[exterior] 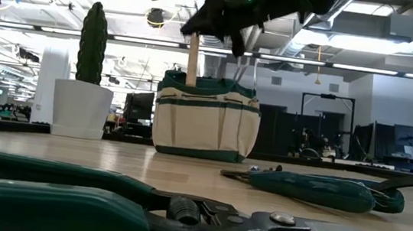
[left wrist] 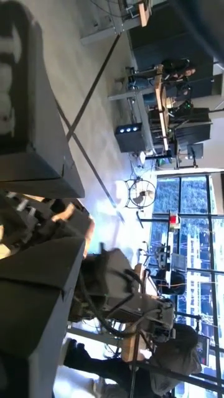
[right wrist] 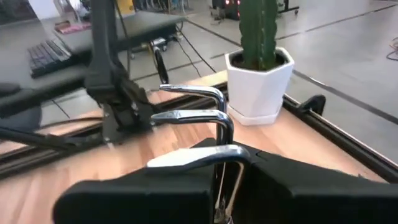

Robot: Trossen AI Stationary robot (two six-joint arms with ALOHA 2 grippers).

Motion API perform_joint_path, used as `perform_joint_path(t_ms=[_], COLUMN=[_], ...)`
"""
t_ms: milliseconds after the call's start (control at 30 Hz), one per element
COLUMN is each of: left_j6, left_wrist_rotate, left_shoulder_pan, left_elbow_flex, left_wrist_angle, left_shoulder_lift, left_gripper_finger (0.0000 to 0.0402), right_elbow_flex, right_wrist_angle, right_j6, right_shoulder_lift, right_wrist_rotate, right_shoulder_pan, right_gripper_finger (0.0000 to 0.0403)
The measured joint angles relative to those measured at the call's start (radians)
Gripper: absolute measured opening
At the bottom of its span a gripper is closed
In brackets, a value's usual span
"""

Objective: Pick & Place Garden tools in Gardening bag
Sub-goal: Put the hand rake into the side pocket of the gardening bag

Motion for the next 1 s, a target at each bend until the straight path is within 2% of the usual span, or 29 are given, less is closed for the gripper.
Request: perform_joint_path(t_ms=[200, 700, 1000], left_j6=[0.0, -0.008, -0.035], left_wrist_rotate=[0.0, 0.001, 0.002], left_shoulder_pan=[0.0, 0.0, -0.007], left_elbow_flex=[0.0, 0.0, 0.0], left_wrist_angle=[-0.017, -0.028, -0.039], left_shoulder_lift=[0.0, 0.0, 0.002], left_gripper_finger=[0.0102, 0.0101, 0.0102], right_elbow_flex=[-0.001, -0.001, 0.004], right_wrist_angle=[-0.004, -0.068, -0.067], right_j6=[-0.132, -0.221, -0.246], right_shoulder_lift=[0.0, 0.003, 0.084], right_wrist_rotate=[-0.036, -0.31, -0.322], right_shoulder_pan=[-0.027, -0.092, -0.1], right_gripper_finger=[0.0001, 0.0001, 0.0001])
